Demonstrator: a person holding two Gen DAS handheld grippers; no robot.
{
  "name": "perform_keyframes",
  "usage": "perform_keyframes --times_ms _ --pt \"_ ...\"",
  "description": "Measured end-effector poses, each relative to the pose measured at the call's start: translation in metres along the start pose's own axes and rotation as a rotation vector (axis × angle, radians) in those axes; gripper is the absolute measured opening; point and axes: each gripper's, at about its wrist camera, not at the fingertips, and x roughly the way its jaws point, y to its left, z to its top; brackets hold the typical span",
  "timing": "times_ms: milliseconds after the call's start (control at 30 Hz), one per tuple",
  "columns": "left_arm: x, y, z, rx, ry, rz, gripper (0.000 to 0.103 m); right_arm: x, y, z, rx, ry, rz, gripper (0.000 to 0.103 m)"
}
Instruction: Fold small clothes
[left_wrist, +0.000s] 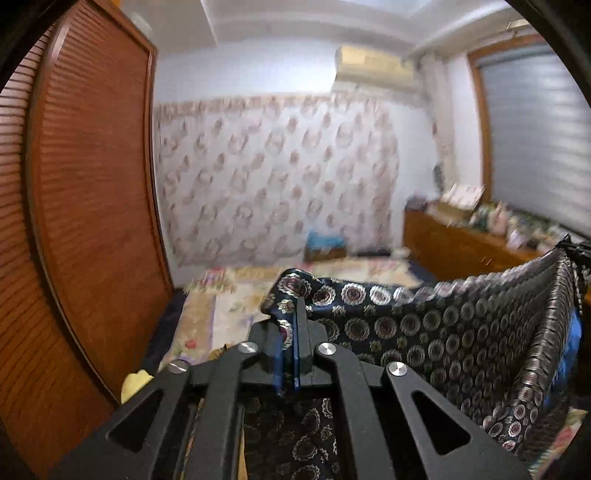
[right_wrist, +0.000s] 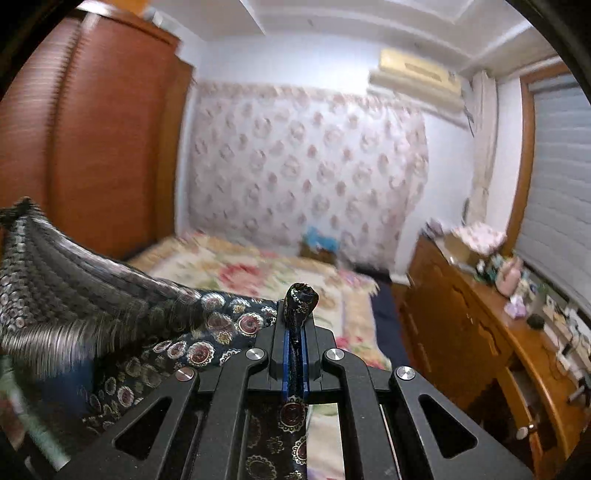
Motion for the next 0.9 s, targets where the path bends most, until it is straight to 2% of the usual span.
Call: perform_keyframes --times_ms 33,67,100,167,233,267,300,333,400,467,600,700,900 --pt "0.028 -0.004 -0.005 0.013 0.051 0.022 0.010 0.029 0.003 -0.001 0.013 0.050 -0.011 0.006" --pt "0.056 -0.005 -0.013 0.019 0.106 0.036 0.010 0.061 0.007 -0.006 0.028 0.116 -0.021 0.014" --pt "0.080 -0.004 -0.022 0.021 0.158 0.027 0.011 0.089 0.013 -0.010 0.038 0.185 -0.035 0.018" --pt "0.108 -0.004 -0.042 0.023 0.237 0.018 0.012 0.135 0.026 -0.025 0.057 0.296 -0.083 0.031" --pt "0.112 -0.005 -0.058 0.035 0.256 0.026 0.022 0.153 0.038 -0.043 0.095 0.334 -0.077 0.042" --pt "0.111 -0.005 -0.065 0.032 0.266 0.009 0.034 0.156 0.043 -0.048 0.109 0.336 -0.057 0.048" --pt "0.110 -0.006 -0.074 0.029 0.283 -0.023 0.047 0.158 0.049 -0.052 0.114 0.337 -0.042 0.051" --pt "0.108 -0.008 -0.081 0.032 0.298 -0.050 0.048 0.160 0.049 -0.055 0.108 0.339 -0.029 0.052" --pt "0.097 -0.014 -0.095 0.044 0.324 -0.082 0.049 0.154 0.060 -0.062 0.084 0.344 0.003 0.052" --pt "0.085 -0.024 -0.106 0.048 0.330 -0.101 0.049 0.137 0.052 -0.075 0.076 0.351 0.040 0.052" --pt "0.065 -0.046 -0.112 0.041 0.305 -0.136 0.049 0.108 0.005 -0.083 0.075 0.339 0.103 0.052" --pt "0.054 -0.067 -0.114 0.034 0.307 -0.195 0.049 0.077 -0.003 -0.088 0.083 0.330 0.149 0.052" --pt "0.041 -0.107 -0.130 0.048 0.342 -0.275 0.049 0.071 -0.005 -0.086 0.094 0.335 0.218 0.052"
